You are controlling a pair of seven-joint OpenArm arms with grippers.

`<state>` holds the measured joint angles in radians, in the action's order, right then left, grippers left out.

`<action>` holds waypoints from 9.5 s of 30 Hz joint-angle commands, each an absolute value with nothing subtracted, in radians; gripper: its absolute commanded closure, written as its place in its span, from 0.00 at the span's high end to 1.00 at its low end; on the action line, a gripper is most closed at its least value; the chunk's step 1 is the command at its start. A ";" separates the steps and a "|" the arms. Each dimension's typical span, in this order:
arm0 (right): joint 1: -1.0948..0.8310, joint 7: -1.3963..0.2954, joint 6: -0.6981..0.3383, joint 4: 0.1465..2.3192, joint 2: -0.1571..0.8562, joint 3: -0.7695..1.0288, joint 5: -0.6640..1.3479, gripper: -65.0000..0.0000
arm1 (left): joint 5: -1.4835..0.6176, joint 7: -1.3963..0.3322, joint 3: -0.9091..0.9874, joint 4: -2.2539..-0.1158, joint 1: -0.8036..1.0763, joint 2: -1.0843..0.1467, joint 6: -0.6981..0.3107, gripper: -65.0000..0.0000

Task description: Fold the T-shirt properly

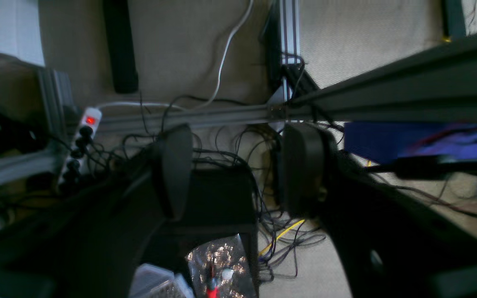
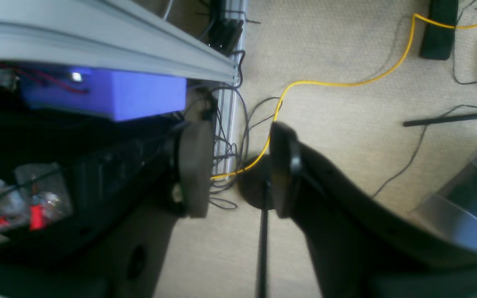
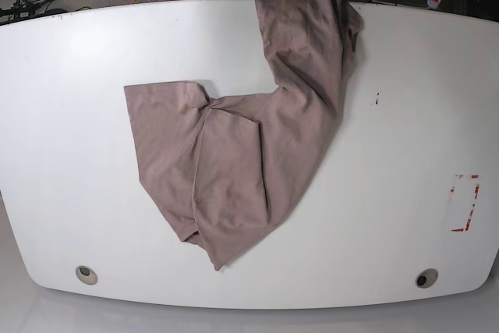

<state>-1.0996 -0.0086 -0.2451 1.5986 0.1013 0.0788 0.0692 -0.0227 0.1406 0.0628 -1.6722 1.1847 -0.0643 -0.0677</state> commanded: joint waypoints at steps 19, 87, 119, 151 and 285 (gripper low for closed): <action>-1.234 0.005 -0.245 1.911 0.292 0.082 0.401 0.33 | -0.283 0.159 0.061 -1.988 1.309 -0.105 -0.142 0.50; -0.622 -0.401 -0.243 1.971 0.225 0.162 0.579 0.63 | -0.277 -0.295 0.002 -1.863 0.806 -0.228 -0.142 0.08; 0.136 -0.599 -0.268 1.333 0.305 0.200 0.579 0.64 | -0.280 -0.297 0.412 -1.879 0.803 -0.243 -0.268 0.03; 0.318 -0.667 -0.394 1.018 0.183 0.165 0.573 0.41 | -0.082 -0.742 0.593 -1.867 0.251 -0.268 -0.437 0.03; 0.077 -0.700 -0.394 1.435 0.329 0.223 0.578 0.00 | -0.077 -0.820 0.650 -1.817 0.311 -0.159 -0.698 0.01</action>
